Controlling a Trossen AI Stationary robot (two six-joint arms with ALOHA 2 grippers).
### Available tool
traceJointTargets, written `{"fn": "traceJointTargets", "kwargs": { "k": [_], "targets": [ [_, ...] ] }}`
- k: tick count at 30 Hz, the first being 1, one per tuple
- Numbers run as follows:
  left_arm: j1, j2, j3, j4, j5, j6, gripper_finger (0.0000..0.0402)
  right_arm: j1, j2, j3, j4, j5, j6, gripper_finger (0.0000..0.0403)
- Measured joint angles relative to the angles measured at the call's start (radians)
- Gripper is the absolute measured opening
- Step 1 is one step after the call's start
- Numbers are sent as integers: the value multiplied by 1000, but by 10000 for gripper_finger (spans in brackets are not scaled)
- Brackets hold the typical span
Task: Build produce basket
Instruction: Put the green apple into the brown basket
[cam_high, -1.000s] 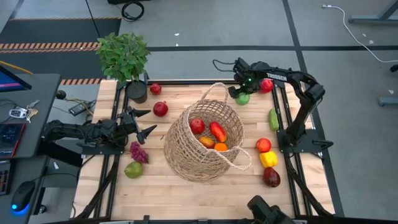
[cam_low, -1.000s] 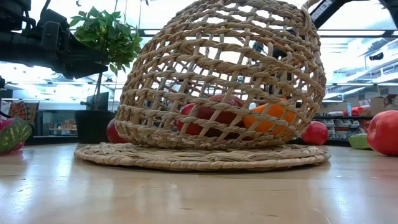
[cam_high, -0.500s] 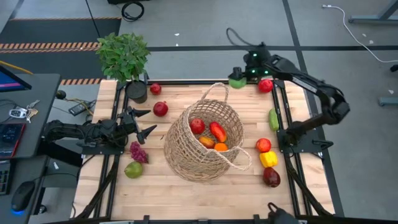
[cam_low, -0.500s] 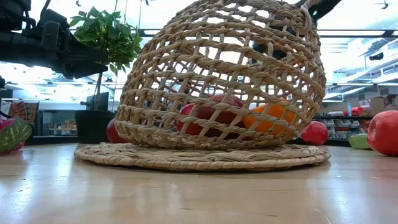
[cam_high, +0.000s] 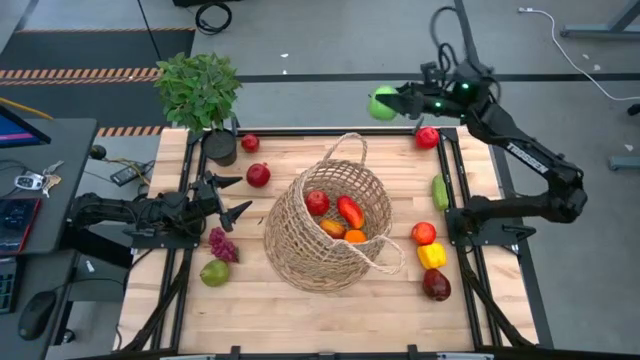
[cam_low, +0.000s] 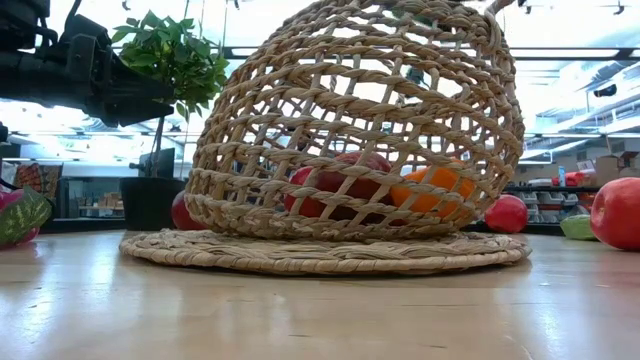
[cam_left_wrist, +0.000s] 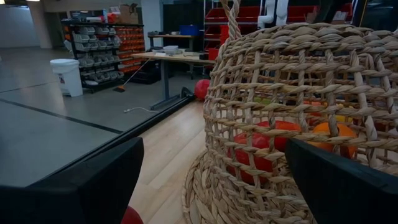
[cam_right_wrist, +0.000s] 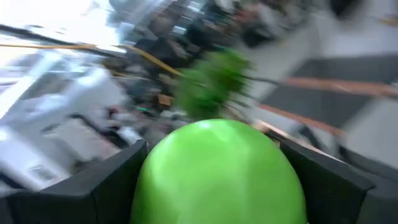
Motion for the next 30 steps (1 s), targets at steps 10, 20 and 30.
{"fn": "traceJointTargets", "kwargs": {
  "k": [10,20,30],
  "targets": [
    [0,0,0,0,0,0,398,79,-16,1,311,-279,218,360],
    [0,0,0,0,0,0,398,235,-15,-6,302,-512,169,360],
    [0,0,0,0,0,0,398,347,-27,-7,302,-574,173,360]
  ]
}}
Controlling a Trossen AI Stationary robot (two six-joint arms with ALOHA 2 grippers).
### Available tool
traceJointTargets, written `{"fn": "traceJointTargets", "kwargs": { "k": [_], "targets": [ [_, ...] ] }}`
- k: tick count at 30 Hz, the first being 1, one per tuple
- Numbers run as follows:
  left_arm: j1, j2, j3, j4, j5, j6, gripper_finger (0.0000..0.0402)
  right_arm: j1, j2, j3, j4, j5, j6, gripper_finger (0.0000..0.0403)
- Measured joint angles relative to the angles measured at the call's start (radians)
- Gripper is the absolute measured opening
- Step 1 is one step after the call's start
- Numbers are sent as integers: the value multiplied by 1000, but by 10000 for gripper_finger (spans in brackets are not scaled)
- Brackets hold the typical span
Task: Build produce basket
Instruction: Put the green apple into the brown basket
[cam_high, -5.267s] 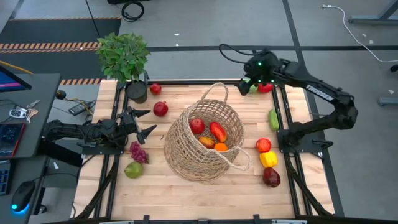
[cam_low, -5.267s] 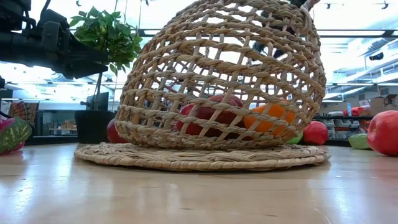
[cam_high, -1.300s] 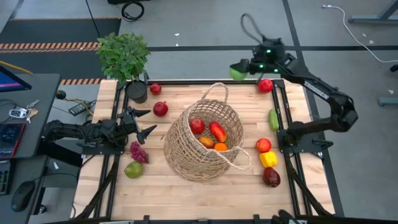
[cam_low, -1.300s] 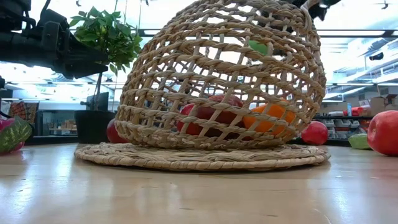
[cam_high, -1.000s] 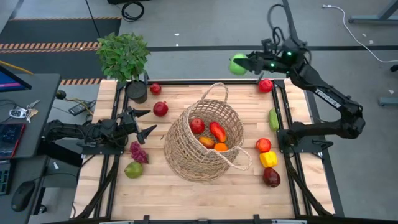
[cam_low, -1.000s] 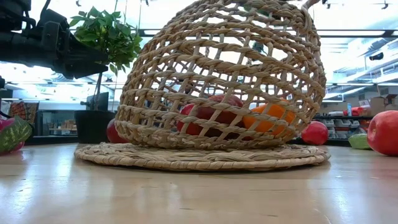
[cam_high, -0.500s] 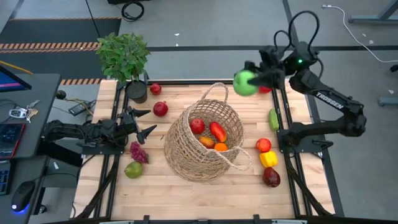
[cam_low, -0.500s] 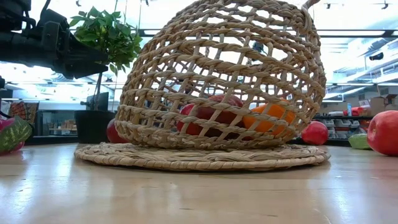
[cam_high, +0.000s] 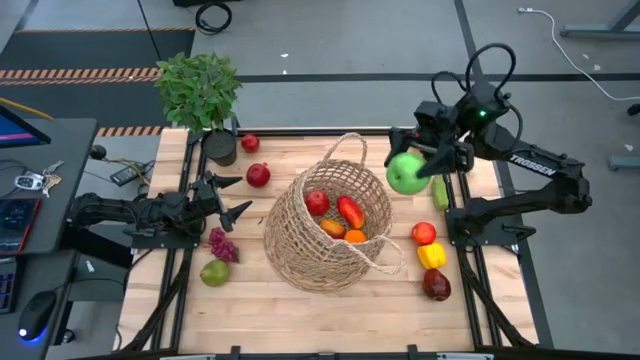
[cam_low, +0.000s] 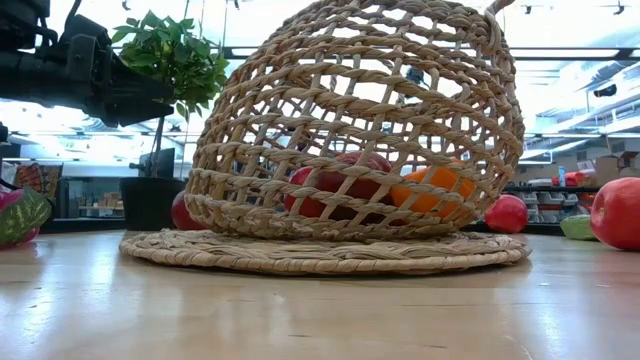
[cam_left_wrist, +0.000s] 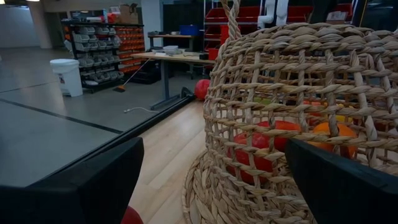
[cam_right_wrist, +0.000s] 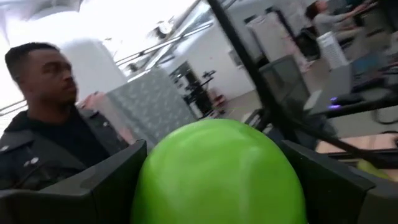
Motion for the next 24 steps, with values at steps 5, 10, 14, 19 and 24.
{"fn": "traceJointTargets", "kwargs": {
  "k": [5,10,14,19,24],
  "targets": [
    [0,0,0,0,0,0,398,48,-4,0,-1,-5,-78,360],
    [0,0,0,0,0,0,398,79,22,0,-1,3,-132,360],
    [0,0,0,0,0,0,398,110,54,-1,0,61,-112,360],
    [0,0,0,0,0,0,398,163,100,-1,0,117,-112,360],
    [0,0,0,0,0,0,398,191,148,-1,0,211,-150,360]
  ]
}}
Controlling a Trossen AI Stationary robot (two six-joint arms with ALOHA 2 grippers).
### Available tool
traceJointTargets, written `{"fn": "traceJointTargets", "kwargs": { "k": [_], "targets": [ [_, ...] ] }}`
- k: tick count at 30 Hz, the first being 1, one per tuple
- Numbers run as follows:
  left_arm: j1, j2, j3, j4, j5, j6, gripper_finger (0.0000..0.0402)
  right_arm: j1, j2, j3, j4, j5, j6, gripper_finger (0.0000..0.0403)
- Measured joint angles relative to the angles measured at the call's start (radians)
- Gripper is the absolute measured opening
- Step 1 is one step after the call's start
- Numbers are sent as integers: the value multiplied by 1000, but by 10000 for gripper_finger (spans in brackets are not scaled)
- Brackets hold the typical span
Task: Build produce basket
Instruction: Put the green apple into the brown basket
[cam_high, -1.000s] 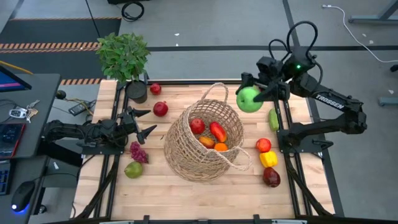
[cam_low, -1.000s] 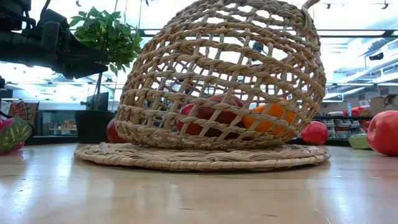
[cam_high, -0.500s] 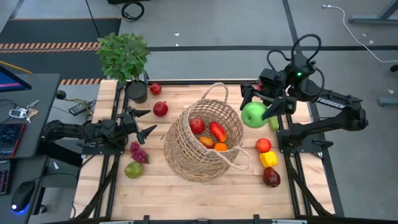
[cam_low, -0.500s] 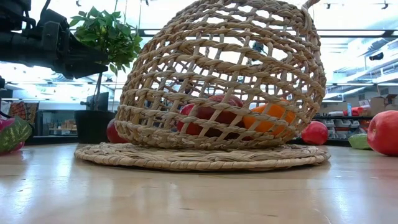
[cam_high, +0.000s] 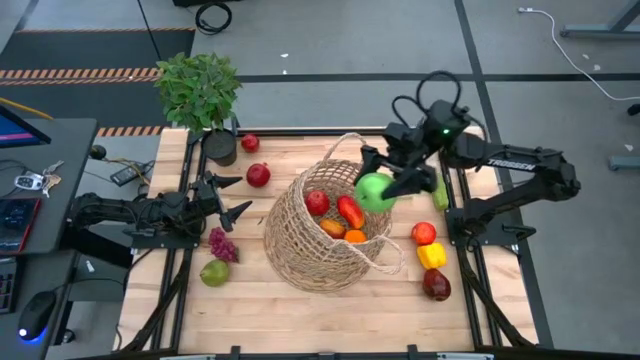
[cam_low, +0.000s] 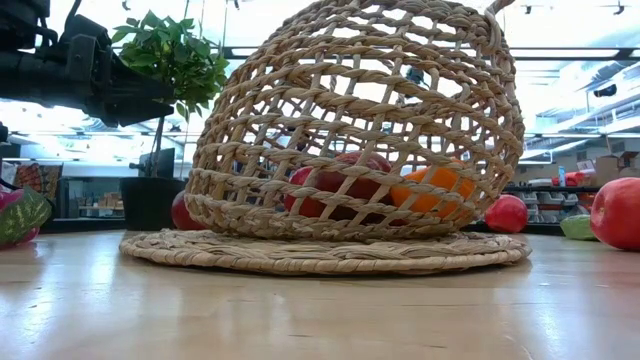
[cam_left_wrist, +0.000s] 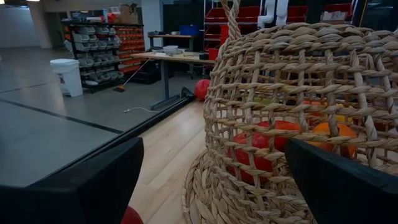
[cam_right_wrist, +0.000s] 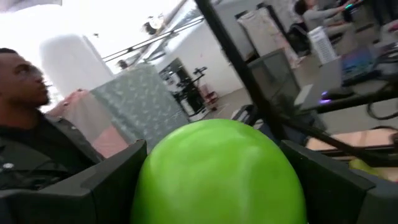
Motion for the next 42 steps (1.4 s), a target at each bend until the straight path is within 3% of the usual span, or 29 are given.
{"fn": "traceJointTargets", "kwargs": {
  "k": [6,14,20,28,35,42],
  "targets": [
    [0,0,0,0,0,0,398,8,55,0,-1,160,-19,360],
    [0,0,0,0,0,0,398,49,55,0,6,292,-26,360],
    [0,0,0,0,0,0,398,129,33,0,-17,321,-79,360],
    [0,0,0,0,0,0,398,154,-44,0,-316,349,-252,360],
    [0,0,0,0,0,0,398,171,-90,0,-589,577,-515,360],
    [0,0,0,0,0,0,398,178,-70,0,-781,646,-753,360]
  ]
}}
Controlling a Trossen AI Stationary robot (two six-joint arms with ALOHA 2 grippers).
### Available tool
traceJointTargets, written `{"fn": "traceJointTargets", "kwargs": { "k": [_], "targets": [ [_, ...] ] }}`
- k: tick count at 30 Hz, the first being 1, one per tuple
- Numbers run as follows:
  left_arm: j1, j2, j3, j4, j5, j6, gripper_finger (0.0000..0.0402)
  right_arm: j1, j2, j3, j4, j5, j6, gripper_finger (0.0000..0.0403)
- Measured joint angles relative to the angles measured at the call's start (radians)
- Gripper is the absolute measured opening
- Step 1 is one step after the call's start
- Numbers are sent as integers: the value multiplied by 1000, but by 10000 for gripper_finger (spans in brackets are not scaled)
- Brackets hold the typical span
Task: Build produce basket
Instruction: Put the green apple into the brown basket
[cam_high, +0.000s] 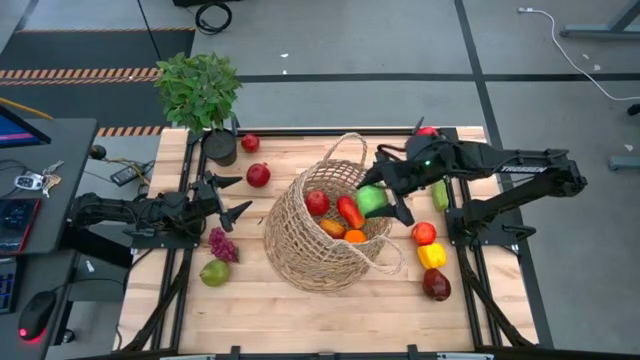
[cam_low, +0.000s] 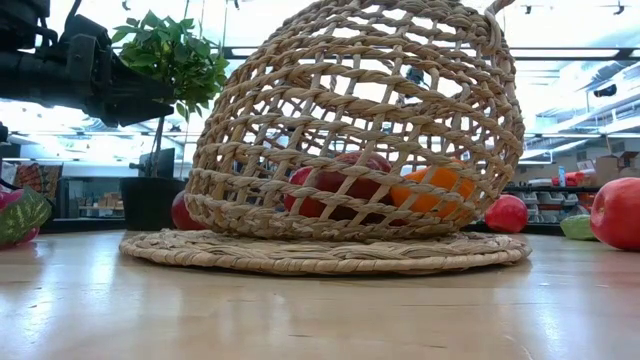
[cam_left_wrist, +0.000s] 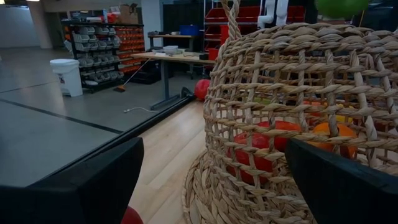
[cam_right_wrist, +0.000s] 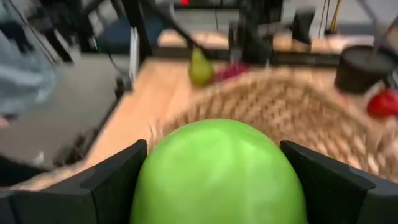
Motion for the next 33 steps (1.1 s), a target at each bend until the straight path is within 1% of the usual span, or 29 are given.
{"fn": "traceJointTargets", "kwargs": {
  "k": [5,10,13,18,21,25,28,33],
  "targets": [
    [0,0,0,0,0,0,398,11,27,0,-98,32,-38,360],
    [0,0,0,0,0,0,398,51,33,0,-101,98,-62,360],
    [0,0,0,0,0,0,398,87,35,0,-103,166,-94,360],
    [0,0,0,0,0,0,398,146,34,0,-103,310,-169,360],
    [0,0,0,0,0,0,398,175,34,0,-103,399,-253,360],
    [0,0,0,0,0,0,398,203,34,0,-102,499,-439,360],
    [0,0,0,0,0,0,398,212,34,0,-95,534,-563,360],
    [0,0,0,0,0,0,398,211,34,0,-54,538,-727,360]
  ]
}}
